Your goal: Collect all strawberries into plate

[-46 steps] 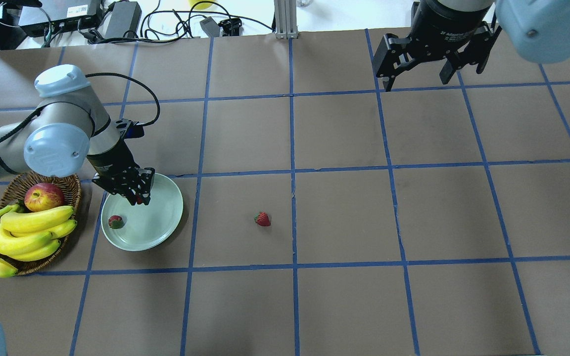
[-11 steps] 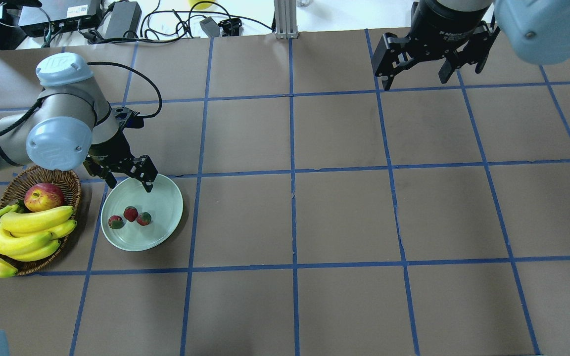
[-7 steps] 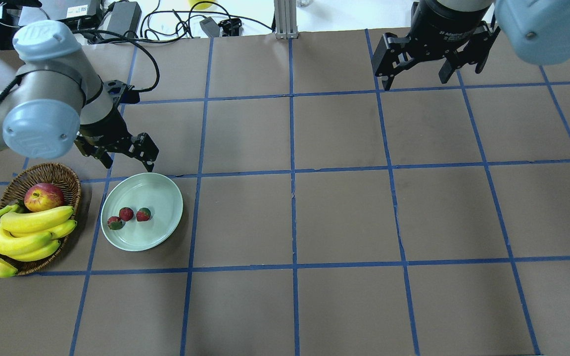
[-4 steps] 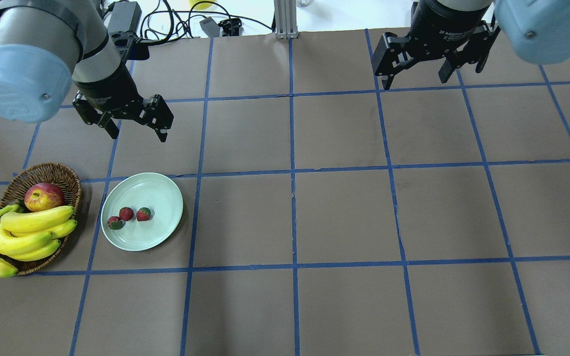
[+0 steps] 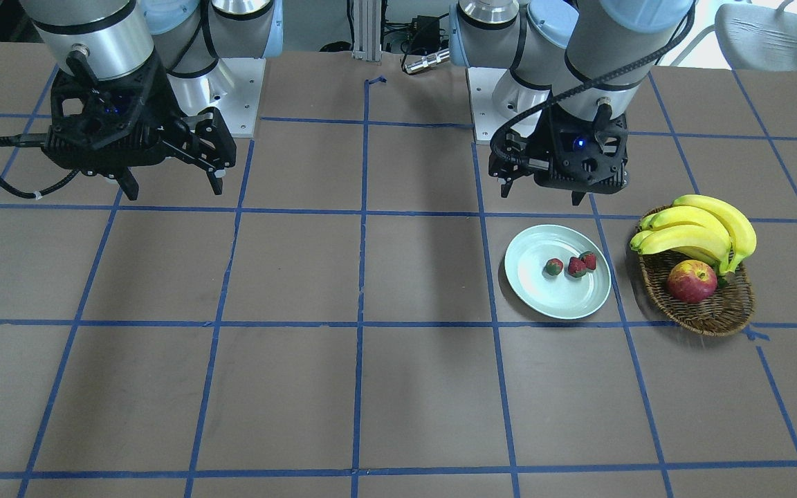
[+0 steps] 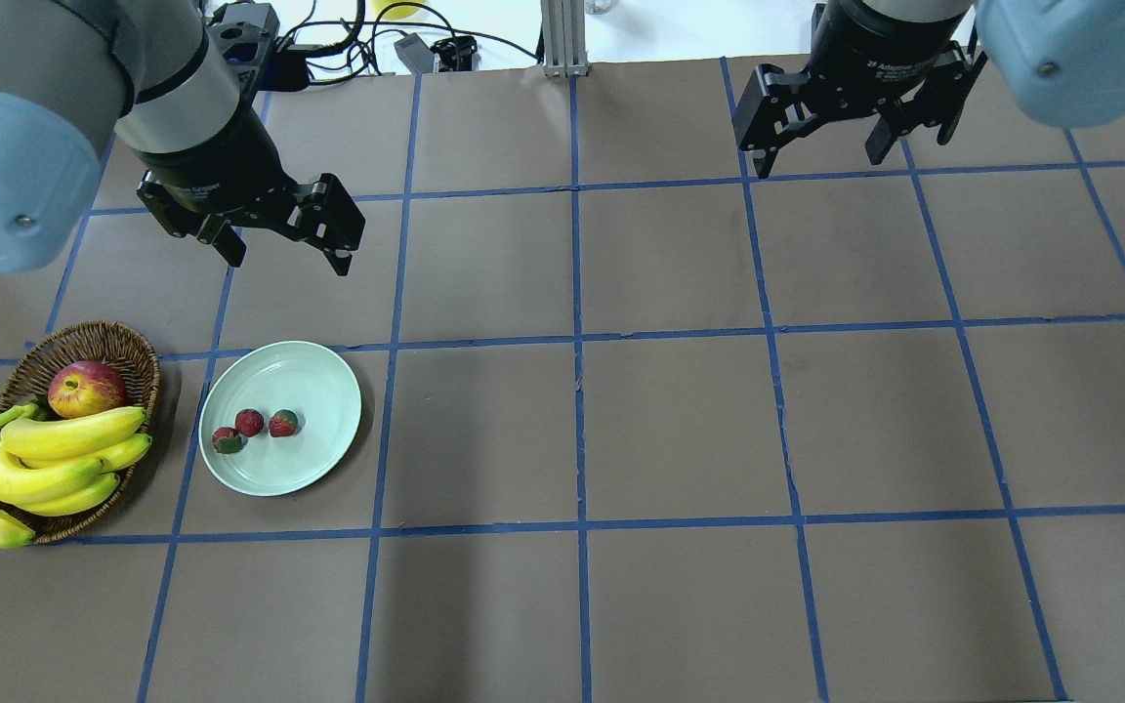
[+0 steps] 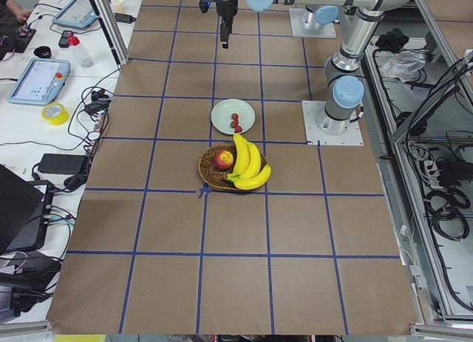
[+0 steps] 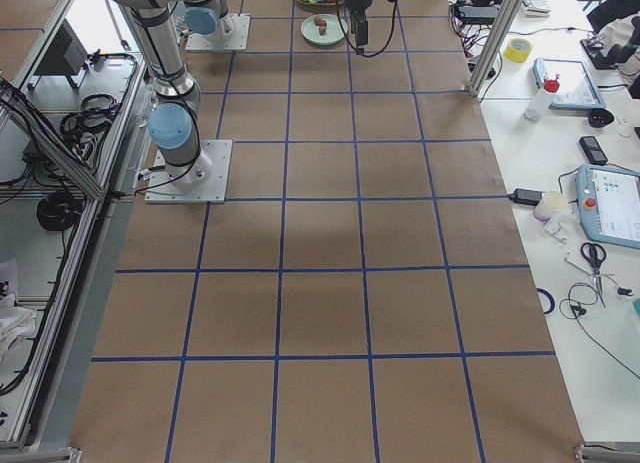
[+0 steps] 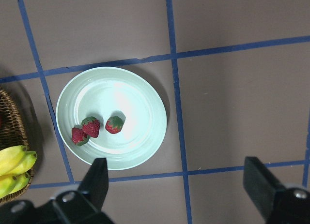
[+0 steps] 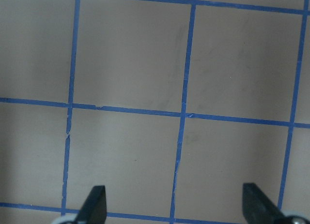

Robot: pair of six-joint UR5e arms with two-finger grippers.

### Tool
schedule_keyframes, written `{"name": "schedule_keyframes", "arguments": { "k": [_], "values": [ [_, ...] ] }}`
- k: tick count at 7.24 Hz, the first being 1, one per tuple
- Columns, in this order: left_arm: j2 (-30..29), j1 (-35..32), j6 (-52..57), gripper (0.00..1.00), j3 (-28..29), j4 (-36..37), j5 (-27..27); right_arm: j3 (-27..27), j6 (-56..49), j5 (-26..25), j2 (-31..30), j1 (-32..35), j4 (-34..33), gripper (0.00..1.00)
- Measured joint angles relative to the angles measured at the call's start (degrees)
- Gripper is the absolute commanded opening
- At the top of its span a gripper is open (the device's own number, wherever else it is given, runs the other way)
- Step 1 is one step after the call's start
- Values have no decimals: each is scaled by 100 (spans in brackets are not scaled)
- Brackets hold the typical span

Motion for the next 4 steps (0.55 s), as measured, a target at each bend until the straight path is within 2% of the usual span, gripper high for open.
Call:
{"name": "schedule_keyframes", "arguments": {
  "k": [4],
  "values": [
    [229, 105, -2, 100, -6, -309, 64, 0, -2, -3, 0, 6, 12, 100]
  ]
}}
